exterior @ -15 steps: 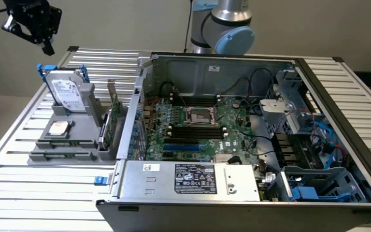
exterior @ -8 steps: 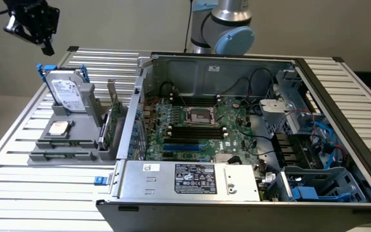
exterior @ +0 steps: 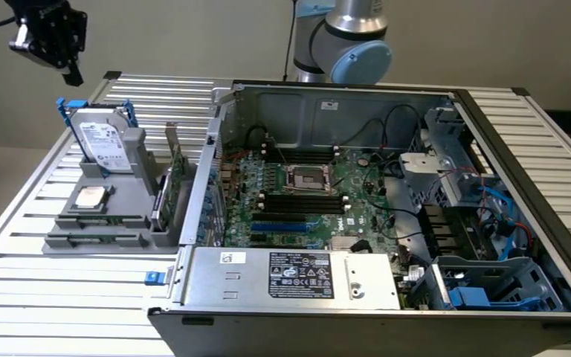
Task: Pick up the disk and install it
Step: 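Pick up the disk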
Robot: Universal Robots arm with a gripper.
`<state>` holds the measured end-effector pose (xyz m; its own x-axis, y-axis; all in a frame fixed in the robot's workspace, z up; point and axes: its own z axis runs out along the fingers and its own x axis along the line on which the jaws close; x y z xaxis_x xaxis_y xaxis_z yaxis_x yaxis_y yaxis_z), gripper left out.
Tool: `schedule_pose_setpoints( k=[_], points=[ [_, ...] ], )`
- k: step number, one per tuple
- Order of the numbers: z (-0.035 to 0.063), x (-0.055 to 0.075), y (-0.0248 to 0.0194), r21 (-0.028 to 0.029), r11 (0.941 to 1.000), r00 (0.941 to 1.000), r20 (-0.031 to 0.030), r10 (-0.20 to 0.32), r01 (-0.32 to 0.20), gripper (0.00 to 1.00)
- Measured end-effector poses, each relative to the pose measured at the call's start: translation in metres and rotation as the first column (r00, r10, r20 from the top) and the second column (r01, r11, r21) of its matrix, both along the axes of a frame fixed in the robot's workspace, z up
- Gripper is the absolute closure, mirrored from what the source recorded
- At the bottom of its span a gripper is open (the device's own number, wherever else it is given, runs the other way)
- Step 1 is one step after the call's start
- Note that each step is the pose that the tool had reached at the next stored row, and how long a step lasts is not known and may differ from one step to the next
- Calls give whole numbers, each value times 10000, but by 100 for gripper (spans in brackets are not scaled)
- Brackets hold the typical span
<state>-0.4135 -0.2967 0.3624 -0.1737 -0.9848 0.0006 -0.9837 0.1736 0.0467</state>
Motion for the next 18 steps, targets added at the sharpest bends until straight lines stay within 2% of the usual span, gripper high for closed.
schedule_pose_setpoints(
  k=[3,6,9,14,17,18],
  points=[
    [0,0,0,-7,9985,9985,-1,551,-551,89],
    [0,0,0,-12,9940,9940,-1,1093,-1093,89],
    [0,0,0,-17,9867,9867,-1,1627,-1627,89],
    [0,-1,0,-27,9684,9684,-4,2492,-2492,89],
    [0,-11,1,-49,9639,9639,-8,2662,-2662,88],
    [0,-11,0,-49,9639,9639,-8,2662,-2662,83]
  ],
)
